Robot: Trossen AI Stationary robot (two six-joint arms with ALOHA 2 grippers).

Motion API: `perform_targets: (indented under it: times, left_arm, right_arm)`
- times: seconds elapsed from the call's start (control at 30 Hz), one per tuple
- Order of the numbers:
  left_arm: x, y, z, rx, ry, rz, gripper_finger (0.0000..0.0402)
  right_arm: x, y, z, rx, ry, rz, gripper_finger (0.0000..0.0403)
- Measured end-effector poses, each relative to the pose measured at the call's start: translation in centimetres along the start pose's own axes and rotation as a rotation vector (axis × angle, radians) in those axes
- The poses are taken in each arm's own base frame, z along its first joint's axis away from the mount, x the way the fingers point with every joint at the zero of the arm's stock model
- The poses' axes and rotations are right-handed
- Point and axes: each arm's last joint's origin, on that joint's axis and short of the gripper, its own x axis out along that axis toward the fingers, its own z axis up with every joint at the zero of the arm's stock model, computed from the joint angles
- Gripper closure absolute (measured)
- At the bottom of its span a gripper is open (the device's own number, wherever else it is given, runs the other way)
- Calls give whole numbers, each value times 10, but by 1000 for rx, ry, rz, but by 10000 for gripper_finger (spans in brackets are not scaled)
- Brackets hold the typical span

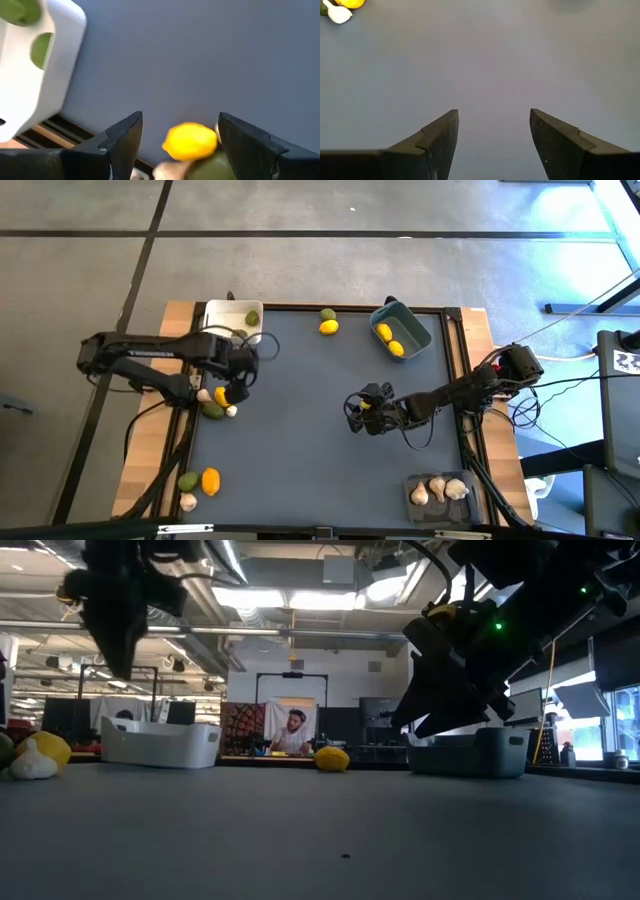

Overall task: Sort produce into baskets
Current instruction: Put the lime into the white bin

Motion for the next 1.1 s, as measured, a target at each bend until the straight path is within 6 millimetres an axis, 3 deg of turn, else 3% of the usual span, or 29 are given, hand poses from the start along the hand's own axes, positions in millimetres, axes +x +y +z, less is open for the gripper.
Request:
perform_targets:
  times: [0.53,1.1]
  left_arm:
    - [-12,-44,-36,22,100,-56,146]
    - [-18,-61,-57,-10,118,-35,146]
  right_arm:
    - [0,0,0,-10,-3,4,159]
    - [0,4,3,-64,-25,32,159]
